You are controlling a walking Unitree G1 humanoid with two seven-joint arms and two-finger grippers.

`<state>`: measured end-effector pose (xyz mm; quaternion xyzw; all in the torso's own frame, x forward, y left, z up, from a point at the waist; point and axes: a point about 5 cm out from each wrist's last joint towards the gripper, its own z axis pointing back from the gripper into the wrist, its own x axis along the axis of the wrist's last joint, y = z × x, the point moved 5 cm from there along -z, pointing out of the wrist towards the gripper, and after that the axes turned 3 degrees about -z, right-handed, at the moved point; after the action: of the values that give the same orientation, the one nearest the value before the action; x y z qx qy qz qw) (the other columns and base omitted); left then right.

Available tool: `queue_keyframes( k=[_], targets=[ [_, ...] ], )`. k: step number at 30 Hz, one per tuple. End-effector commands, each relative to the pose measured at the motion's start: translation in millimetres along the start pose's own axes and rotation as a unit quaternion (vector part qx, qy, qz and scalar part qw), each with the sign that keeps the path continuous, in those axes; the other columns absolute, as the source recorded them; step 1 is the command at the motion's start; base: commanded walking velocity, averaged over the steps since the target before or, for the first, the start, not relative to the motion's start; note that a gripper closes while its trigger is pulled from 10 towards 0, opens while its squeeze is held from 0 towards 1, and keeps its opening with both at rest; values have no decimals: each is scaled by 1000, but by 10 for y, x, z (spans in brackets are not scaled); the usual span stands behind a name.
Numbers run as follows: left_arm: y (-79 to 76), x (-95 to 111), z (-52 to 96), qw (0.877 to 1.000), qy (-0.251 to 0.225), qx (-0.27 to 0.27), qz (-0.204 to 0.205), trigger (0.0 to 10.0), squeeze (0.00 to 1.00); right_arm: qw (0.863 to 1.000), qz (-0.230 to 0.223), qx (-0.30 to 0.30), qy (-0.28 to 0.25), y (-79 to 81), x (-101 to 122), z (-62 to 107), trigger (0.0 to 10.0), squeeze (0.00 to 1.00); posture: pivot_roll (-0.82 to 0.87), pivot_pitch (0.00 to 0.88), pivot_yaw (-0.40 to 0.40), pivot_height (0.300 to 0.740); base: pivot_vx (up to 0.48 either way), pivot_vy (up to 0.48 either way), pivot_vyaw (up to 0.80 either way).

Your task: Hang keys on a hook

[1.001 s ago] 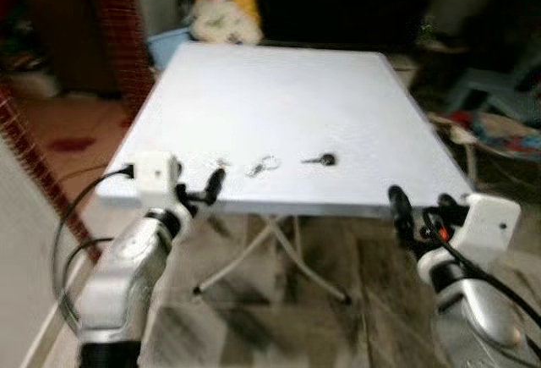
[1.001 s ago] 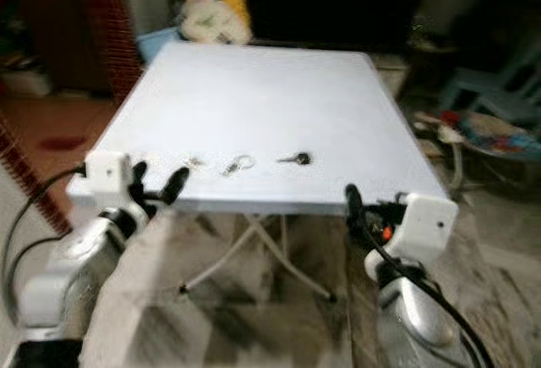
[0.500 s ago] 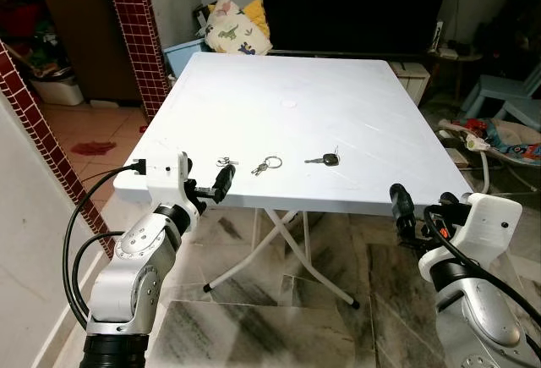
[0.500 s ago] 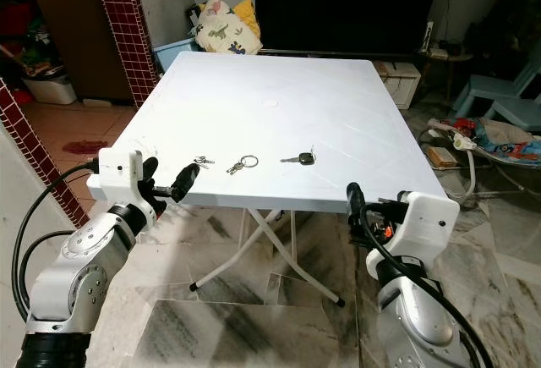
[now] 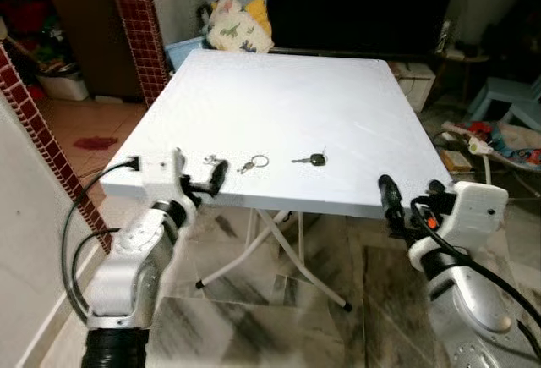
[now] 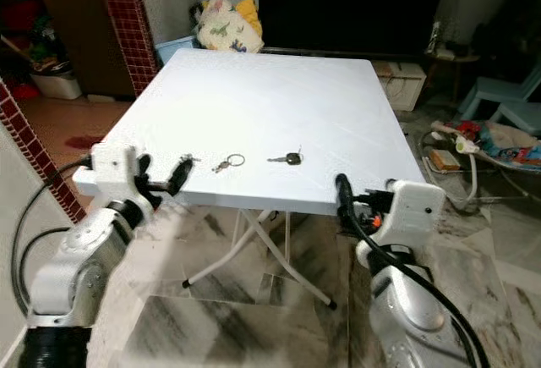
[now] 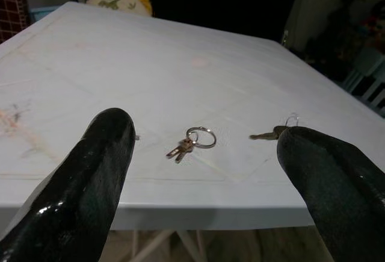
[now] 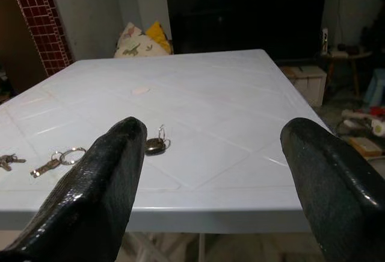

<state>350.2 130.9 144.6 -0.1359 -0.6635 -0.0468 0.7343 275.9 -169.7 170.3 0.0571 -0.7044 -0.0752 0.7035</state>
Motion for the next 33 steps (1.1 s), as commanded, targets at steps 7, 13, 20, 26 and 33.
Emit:
queue_keyframes(
  k=[7, 13, 20, 26, 33],
  targets=[
    [70, 16, -6, 1000, -2, 15, -5, 10000, 0, 1000, 9, 19, 7, 95, -25, -29, 10000, 0, -7, 0, -19, 740, 0, -432, 0],
    [73, 13, -2, 1000, -2, 18, -5, 10000, 0, 999, 19, 25, 4, 113, -3, -49, 10000, 0, -7, 0, -21, 740, 0, -429, 0],
    [102, 33, -15, 1000, -9, 27, -1, 10000, 0, 999, 34, 37, -9, 141, 65, -98, 10000, 0, -4, 0, -25, 740, 0, -290, 57],
    [63, 38, -40, 999, -11, 27, -13, 10000, 0, 998, 51, 33, -27, 122, 137, -135, 10000, 0, 1, 0, -28, 740, 0, 0, 714],
    [90, 69, -73, 999, -17, 38, -8, 10000, 0, 997, 59, 36, -33, 140, 172, -167, 10000, 0, 1, 0, -29, 740, 0, 0, 764]
  ],
)
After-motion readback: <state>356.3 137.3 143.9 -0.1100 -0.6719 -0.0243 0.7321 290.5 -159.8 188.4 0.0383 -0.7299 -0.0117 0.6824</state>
